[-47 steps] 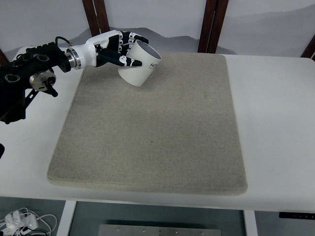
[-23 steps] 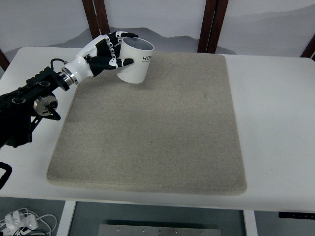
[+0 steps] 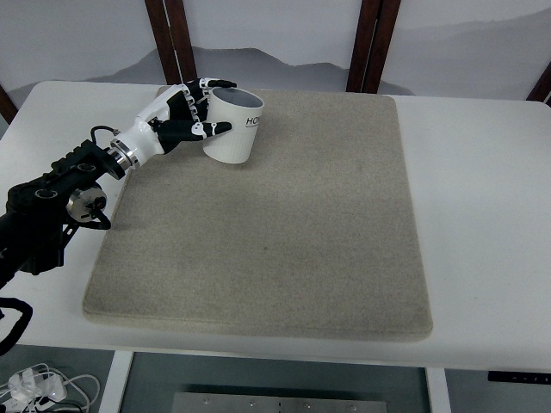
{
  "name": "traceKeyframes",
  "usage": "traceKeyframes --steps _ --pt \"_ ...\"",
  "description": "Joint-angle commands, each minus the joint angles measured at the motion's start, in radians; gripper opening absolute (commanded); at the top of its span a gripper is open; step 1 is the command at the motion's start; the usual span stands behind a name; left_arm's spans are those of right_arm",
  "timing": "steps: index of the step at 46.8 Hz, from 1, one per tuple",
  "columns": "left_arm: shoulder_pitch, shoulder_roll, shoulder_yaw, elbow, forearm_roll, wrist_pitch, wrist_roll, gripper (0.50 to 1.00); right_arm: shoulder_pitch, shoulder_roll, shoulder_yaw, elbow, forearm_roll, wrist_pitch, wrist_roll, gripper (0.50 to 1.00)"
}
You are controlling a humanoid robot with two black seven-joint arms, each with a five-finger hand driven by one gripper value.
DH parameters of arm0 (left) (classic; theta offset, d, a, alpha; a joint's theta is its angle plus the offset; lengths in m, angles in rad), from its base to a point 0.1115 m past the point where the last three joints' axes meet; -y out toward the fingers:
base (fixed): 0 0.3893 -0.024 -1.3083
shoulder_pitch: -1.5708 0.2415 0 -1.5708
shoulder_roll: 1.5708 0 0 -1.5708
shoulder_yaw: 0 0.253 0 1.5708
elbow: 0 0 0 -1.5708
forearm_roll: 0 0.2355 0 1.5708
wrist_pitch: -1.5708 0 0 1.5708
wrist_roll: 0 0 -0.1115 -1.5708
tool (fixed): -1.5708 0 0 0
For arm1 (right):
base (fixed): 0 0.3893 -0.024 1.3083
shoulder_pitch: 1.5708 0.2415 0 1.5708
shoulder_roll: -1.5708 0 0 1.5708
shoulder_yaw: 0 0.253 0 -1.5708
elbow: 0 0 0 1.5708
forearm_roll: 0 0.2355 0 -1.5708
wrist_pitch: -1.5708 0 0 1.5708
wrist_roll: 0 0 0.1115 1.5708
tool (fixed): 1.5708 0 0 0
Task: Flip white cup upright
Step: 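Lower the cup onto the mat and tilt it to stand upright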
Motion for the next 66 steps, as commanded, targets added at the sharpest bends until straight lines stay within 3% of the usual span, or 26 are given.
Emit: traceKeyframes --steps 1,25,37,56,58,62,66 --pt "0.01 -0.007 -0.007 0.001 0.0 0.008 0.0 0.5 0.0 0.0 0.0 0.0 0.0 0.0 0.0 0.952" --pt "0.042 -0.007 -0.007 0.001 0.0 0.065 0.0 0.5 0.0 0.0 0.0 0.0 0.0 0.0 0.0 0.952" --pt "0.042 -0.007 0.006 0.001 0.005 0.134 0.0 0.508 0.0 0.0 0.0 0.0 0.0 0.0 0.0 0.952" --pt "0.042 -0.007 0.006 0.001 0.005 0.191 0.0 0.707 0.0 0.0 0.0 0.0 0.0 0.0 0.0 0.952" --pt "0.042 -0.007 0.006 0.001 0.005 0.191 0.0 0.737 0.0 0.0 0.0 0.0 0.0 0.0 0.0 0.952" --pt "0.043 -0.007 0.006 0.001 0.005 0.191 0.0 0.852 0.0 0.0 0.0 0.0 0.0 0.0 0.0 0.952" --pt "0.043 -0.007 0.008 -0.001 0.003 0.191 0.0 0.891 0.0 0.0 0.0 0.0 0.0 0.0 0.0 0.952"
